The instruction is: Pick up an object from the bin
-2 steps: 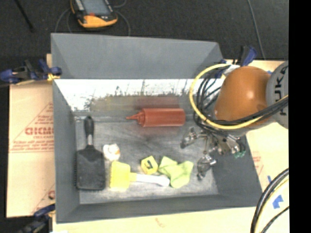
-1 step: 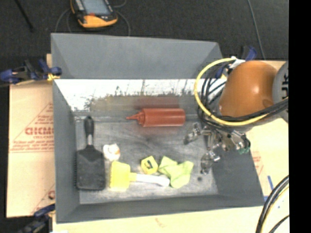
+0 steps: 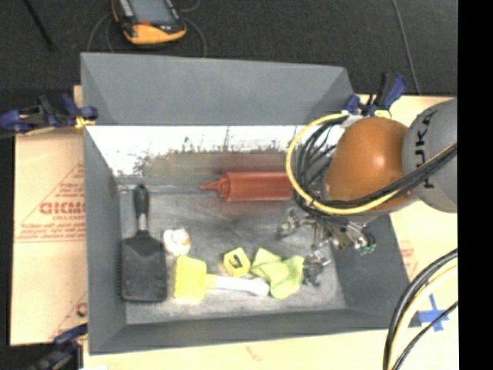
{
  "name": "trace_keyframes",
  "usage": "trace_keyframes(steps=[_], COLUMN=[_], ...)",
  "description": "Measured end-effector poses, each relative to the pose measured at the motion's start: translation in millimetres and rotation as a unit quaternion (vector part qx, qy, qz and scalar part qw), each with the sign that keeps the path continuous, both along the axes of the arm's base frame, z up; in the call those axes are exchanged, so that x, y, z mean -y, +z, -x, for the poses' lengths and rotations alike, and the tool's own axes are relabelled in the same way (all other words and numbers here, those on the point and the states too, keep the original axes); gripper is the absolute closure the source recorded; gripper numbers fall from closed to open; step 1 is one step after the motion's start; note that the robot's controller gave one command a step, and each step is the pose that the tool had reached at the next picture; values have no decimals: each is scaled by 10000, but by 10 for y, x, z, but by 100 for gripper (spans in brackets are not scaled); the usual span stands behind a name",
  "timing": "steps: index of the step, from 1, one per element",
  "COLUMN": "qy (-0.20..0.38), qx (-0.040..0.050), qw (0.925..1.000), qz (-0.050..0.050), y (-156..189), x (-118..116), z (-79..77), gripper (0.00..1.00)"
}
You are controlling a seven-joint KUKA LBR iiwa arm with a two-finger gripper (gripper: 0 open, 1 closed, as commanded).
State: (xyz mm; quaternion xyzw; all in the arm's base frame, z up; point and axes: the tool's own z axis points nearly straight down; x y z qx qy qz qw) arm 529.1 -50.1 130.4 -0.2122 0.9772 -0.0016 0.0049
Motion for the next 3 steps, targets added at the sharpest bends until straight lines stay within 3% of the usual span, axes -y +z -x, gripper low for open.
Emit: trace_keyframes(steps=[1, 2, 3], qy=[-89, -78, -69], qx=[-27, -29, -28], qw=[10000, 10000, 10000], qz=[-9, -6, -3], y=[77, 76, 75], x=[-2, 0, 2], z=[265, 266, 266], gripper=[100, 0, 100])
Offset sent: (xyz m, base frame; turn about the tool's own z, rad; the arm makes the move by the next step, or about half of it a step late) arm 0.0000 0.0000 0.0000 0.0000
